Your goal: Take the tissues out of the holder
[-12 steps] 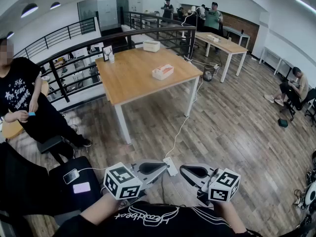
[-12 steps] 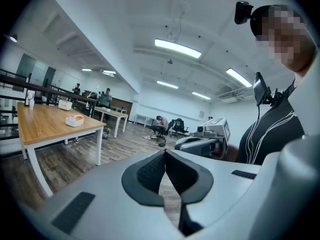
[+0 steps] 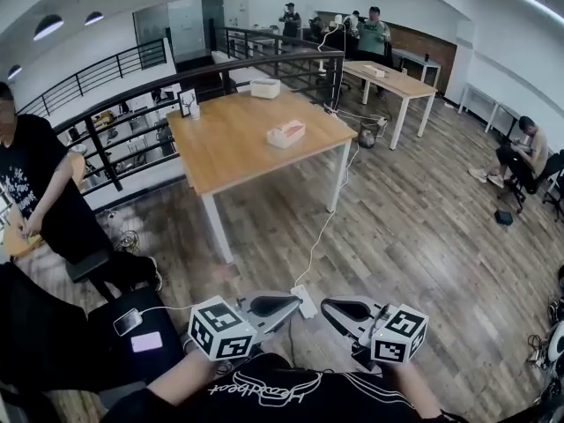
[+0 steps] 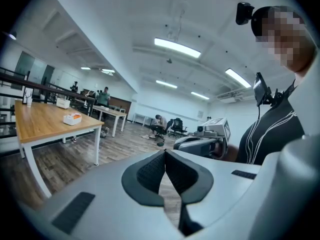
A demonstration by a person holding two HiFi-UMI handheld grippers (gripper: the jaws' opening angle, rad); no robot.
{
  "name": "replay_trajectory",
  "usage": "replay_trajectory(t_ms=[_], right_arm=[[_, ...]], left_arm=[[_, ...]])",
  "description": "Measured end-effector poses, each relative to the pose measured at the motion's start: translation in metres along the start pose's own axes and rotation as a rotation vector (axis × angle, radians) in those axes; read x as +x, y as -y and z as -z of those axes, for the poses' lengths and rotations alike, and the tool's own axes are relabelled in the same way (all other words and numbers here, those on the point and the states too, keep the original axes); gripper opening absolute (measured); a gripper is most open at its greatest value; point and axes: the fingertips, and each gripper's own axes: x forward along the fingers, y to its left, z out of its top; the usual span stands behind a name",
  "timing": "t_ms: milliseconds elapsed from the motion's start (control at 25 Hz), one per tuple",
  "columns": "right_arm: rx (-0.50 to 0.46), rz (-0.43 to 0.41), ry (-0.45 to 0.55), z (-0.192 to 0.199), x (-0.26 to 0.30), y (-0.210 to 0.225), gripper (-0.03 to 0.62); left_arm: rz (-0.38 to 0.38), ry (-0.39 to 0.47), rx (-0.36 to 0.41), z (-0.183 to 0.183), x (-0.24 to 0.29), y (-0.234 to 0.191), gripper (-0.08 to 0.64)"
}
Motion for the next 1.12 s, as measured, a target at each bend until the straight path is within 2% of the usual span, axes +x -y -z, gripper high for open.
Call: replay_trajectory(t_ms=[320, 600, 840, 1120], right_arm=[[0.061, 0.028, 0.004, 0.012, -0.011, 0.0, 0.017], [0.096, 0.104, 0.038, 0.007, -0.033, 0.029, 0.017], [0.097, 0.172, 0.056, 0.0, -0.042, 0.076, 0.017], [0.134, 0.208, 0.059, -0.017, -0.034, 0.173, 0.017]], left_arm=[[0.006, 0.003, -0.046, 0.007, -0.006, -0.009, 0.012], [0.074, -0.001, -0.045, -0.001, 0.026, -0.014, 0.014], [0.123, -0.012, -0.042, -0.014, 0.068, -0.037, 0.012], [0.153, -0.039, -0.057, -0.036, 0.144, -0.1, 0.012]])
